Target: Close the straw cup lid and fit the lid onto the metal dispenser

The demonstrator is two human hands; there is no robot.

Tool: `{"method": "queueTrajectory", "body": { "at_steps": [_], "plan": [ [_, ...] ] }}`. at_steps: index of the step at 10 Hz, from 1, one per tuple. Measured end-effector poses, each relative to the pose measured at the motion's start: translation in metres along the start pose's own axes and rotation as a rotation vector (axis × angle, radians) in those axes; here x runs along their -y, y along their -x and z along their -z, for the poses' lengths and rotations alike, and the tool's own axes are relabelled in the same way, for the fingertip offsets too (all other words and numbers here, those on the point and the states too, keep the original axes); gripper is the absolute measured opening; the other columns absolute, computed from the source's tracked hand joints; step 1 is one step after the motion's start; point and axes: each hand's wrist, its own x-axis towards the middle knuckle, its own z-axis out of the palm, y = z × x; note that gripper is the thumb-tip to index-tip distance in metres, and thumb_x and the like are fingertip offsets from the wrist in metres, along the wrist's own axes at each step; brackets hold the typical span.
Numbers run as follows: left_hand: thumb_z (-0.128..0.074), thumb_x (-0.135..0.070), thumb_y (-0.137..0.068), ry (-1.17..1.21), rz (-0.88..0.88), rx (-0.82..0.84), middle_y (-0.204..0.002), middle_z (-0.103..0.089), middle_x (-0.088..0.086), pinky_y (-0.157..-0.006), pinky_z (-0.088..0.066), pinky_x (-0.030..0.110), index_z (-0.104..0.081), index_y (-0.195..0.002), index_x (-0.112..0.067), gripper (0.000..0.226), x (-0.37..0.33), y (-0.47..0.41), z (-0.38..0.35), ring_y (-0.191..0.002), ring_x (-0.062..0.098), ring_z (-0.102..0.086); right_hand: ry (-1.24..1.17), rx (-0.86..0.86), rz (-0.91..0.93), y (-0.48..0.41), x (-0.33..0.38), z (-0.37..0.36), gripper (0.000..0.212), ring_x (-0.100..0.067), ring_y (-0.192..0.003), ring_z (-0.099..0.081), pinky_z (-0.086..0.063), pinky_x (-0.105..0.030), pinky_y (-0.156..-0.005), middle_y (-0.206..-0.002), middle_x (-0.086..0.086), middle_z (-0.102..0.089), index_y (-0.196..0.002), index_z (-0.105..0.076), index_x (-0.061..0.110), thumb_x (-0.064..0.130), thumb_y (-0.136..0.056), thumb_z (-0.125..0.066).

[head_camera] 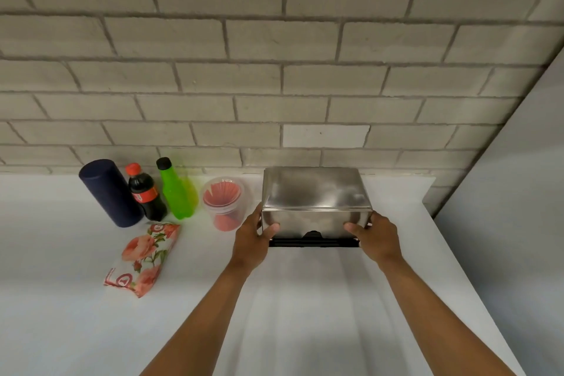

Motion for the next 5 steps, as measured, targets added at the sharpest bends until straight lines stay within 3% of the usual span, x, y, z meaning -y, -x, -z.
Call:
{"method": "queueTrajectory", "body": {
  "at_steps": [2,3,4,5],
  "plan": [
    [-0.071,-0.022,-0.092,-0.001,0.014,0.012,-0.138,-0.061,-0.007,-0.087,-0.041,0.002,-0.044,-0.152,-0.031,0.066,0.002,-0.001,0.001,-0.121,0.011,-0.057,0.017,-0.006,-0.005,-0.002,-0.001,-0.001,0.028,-0.028,-0.088,-0.072,-0.058,-0.045,-0.083,-0.093,0.001,-0.075,-0.102,-0.073,0.019,0.03,-0.079,-0.082],
    [-0.074,-0.026,-0.09,0.038,0.048,0.005,-0.136,-0.063,-0.01,-0.099,-0.048,0.022,-0.048,-0.149,-0.031,0.065,0.002,0.003,-0.001,-0.122,0.013,-0.059,0.002,0.004,-0.013,0.001,-0.001,0.001,0.028,-0.028,-0.091,-0.072,-0.057,-0.042,-0.084,-0.094,0.004,-0.075,-0.104,-0.073,0.02,0.03,-0.08,-0.081],
    [-0.078,-0.031,-0.086,0.063,0.063,0.007,-0.126,-0.065,-0.022,-0.096,-0.049,0.026,-0.051,-0.144,-0.04,0.064,0.002,0.016,-0.002,-0.122,0.011,-0.06,-0.016,0.007,-0.006,0.01,-0.004,0.002,0.037,-0.024,-0.1,-0.071,-0.054,-0.037,-0.086,-0.098,0.009,-0.071,-0.114,-0.07,0.019,0.031,-0.081,-0.081],
    [-0.082,-0.04,-0.081,0.046,0.158,-0.033,-0.144,-0.057,-0.012,-0.104,-0.046,0.031,-0.039,-0.153,-0.035,0.084,0.003,0.029,-0.002,-0.133,0.015,-0.053,-0.059,0.031,-0.069,0.023,-0.009,0.004,0.069,-0.024,-0.116,-0.066,-0.05,-0.036,-0.098,-0.129,-0.003,-0.067,-0.141,-0.056,0.013,0.032,-0.08,-0.084]
  ]
}}
